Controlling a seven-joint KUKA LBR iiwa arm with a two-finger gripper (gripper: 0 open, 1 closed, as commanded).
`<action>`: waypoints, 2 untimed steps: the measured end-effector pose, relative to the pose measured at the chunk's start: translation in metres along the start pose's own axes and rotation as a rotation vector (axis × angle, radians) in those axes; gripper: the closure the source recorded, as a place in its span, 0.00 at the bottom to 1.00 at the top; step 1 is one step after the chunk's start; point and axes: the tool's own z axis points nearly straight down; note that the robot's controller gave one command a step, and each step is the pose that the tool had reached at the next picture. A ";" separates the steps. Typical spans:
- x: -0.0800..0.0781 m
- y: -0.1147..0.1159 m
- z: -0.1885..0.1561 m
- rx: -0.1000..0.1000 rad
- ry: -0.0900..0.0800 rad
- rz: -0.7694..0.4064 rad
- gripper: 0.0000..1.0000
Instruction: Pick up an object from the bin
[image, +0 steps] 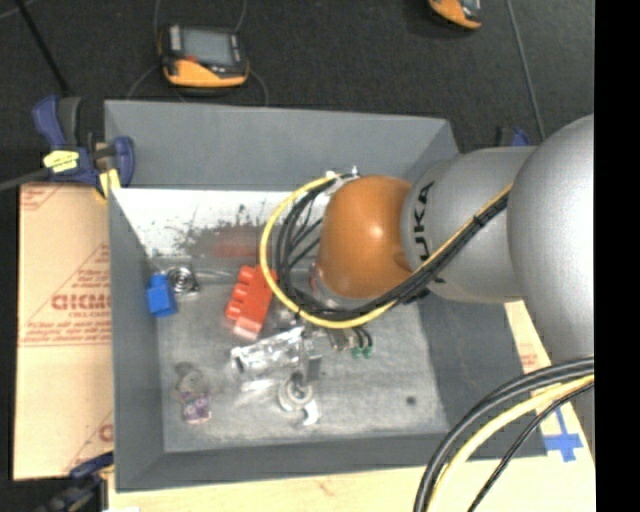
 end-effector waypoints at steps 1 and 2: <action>0.000 0.000 -0.001 0.000 0.001 0.003 1.00; 0.000 -0.001 -0.004 0.000 -0.001 0.007 1.00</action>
Offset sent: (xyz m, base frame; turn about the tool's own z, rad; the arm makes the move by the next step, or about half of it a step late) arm 0.0000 0.0001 0.0014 0.0000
